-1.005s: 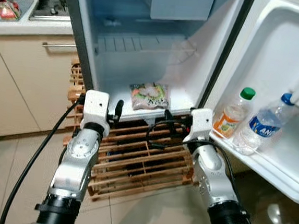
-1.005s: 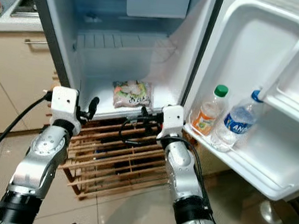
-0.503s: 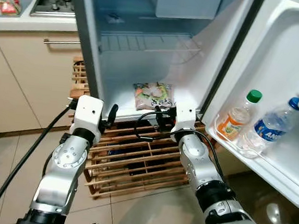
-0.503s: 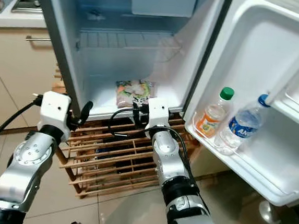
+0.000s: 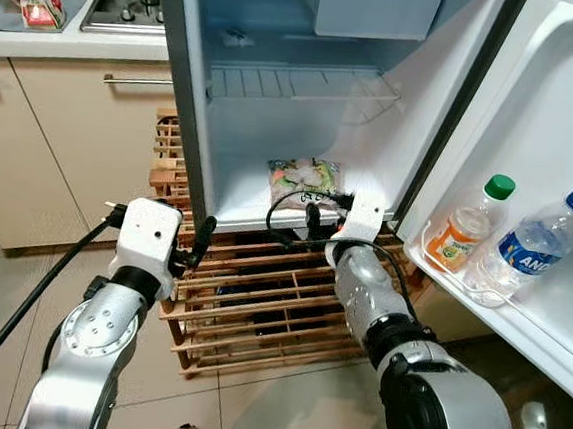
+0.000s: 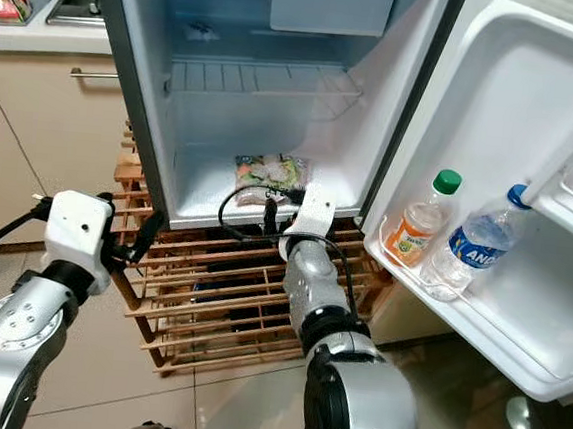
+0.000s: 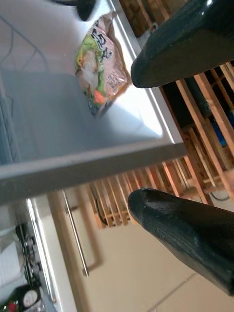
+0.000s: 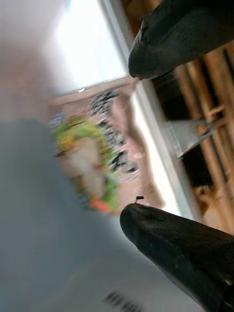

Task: Restocking fridge

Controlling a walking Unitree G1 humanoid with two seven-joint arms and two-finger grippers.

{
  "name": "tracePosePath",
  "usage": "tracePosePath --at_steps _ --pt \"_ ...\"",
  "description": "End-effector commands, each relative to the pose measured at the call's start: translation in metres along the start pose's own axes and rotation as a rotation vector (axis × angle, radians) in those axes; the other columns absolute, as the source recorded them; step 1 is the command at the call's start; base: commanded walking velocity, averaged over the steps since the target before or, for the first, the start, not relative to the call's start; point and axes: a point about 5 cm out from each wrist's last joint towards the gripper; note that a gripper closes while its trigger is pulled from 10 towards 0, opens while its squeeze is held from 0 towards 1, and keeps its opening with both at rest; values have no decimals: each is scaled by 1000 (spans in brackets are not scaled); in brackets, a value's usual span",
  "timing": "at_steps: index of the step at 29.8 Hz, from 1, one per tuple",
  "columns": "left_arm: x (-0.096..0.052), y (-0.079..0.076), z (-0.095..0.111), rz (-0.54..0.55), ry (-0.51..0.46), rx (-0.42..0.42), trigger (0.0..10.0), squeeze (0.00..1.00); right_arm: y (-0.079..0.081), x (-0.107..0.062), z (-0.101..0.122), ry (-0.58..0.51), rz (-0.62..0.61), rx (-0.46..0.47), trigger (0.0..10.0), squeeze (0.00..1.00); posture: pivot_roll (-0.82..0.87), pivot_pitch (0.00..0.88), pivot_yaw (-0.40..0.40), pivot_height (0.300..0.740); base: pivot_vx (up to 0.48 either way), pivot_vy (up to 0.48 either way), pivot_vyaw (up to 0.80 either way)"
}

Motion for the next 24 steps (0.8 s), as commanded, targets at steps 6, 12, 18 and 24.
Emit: tracePosePath --at_steps 6,12,18,24 --pt "-12 -3 0 1 30 -1 10000 0 8 5 14 -2 12 57 10000 0 194 73 -11 740 0 0 0" --pt "-3 -6 2 7 -3 -30 10000 0 11 -6 11 -213 73 -236 10000 0 128 35 -44 740 0 0 0" --pt "10 -10 -2 -8 -6 -62 10000 0 -7 -36 -16 -314 68 -349 10000 0 46 0 -49 740 0 0 0" --pt "29 -24 3 -74 -44 -68 10000 0 -29 -79 -21 -433 21 -420 10000 0 -16 0 -25 740 0 0 0"
Point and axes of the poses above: a point about 5 cm out from each wrist's last joint towards the gripper, its own x axis pointing out of the wrist towards the gripper, its own z axis along the axis of the wrist's last joint, y = z × x, and after that the axes turned 12 degrees about -x, right-handed
